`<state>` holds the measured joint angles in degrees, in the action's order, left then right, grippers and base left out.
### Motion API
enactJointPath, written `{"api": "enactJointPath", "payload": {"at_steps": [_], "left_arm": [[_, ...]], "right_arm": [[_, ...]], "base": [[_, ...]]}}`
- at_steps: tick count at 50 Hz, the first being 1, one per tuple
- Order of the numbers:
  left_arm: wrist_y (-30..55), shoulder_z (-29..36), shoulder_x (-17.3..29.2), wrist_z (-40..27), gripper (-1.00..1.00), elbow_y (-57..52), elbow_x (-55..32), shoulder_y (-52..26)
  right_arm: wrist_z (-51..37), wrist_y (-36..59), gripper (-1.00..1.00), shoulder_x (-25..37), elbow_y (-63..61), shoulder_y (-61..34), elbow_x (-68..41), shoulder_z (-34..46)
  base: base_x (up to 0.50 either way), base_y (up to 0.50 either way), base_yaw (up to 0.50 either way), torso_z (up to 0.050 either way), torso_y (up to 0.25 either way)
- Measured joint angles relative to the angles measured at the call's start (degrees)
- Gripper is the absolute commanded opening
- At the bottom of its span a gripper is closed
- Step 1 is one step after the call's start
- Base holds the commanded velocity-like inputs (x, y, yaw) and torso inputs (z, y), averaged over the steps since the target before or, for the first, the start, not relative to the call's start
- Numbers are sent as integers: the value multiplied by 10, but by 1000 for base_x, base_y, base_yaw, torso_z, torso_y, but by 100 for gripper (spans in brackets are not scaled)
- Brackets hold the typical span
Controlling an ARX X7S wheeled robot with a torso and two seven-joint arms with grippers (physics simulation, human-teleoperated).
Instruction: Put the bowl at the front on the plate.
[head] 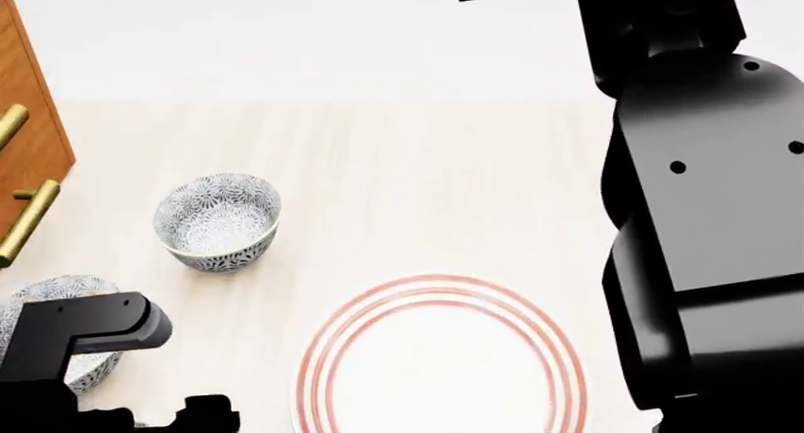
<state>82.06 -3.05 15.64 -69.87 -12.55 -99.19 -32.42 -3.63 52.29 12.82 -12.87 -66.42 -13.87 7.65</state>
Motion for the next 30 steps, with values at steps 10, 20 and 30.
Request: {"api": "enactJointPath", "payload": {"at_steps": [10, 20, 30], "left_arm": [[-16, 17, 6, -29, 100, -11, -46, 23], [-31, 25, 15, -45, 100, -19, -62, 44], [-39, 30, 22, -38, 100, -20, -57, 65]], "right_arm": [[-1, -3, 100, 6, 1, 2, 1, 4], [-3, -6, 100, 10, 2, 2, 1, 5], [-6, -9, 100, 13, 3, 3, 1, 6]], "base": [[0, 0, 0, 0, 0], [0, 0, 0, 0, 0], [0, 0, 0, 0, 0]]}}
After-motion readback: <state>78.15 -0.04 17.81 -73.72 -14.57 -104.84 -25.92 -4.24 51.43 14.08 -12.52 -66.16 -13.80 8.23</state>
